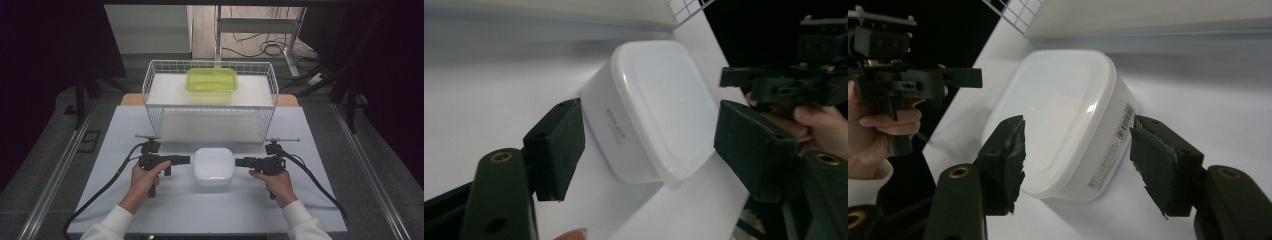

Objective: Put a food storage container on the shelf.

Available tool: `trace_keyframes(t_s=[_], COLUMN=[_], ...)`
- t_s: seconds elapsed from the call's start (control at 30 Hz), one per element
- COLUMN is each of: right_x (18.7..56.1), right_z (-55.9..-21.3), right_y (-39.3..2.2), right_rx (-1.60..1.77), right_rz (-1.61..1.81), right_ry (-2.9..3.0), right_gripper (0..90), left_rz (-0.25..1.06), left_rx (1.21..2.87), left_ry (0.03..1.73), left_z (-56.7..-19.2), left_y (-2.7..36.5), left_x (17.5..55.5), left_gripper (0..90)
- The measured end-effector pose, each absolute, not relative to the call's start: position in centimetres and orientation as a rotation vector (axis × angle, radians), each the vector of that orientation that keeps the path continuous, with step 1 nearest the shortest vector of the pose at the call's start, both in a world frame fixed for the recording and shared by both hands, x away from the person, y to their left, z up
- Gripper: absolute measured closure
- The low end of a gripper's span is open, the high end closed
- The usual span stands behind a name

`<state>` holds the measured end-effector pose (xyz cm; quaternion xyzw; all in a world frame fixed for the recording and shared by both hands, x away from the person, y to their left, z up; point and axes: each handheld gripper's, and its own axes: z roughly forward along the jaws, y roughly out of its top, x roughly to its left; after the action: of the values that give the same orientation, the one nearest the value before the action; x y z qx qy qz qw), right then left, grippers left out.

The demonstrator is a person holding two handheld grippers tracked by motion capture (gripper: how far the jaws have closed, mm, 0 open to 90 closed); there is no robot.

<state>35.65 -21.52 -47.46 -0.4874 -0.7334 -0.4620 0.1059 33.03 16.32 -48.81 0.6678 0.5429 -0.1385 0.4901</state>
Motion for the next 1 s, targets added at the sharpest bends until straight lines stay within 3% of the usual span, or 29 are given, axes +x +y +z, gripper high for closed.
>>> trace_keyframes(t_s=[0.43, 1.0], right_x=[37.4, 37.3], right_z=[-48.9, -49.6], right_y=[-19.9, -19.6], right_rx=[-1.417, -1.397], right_rz=[-1.284, -1.233], right_ry=[-2.129, -2.100], right_gripper=[44.7, 64.1], left_rz=[-0.458, -0.507], left_rx=[1.628, 1.630], left_ry=[1.333, 1.347], left_z=[-51.0, -51.5], left_y=[14.8, 14.2], left_x=[34.1, 34.0], left_gripper=[37.7, 64.4])
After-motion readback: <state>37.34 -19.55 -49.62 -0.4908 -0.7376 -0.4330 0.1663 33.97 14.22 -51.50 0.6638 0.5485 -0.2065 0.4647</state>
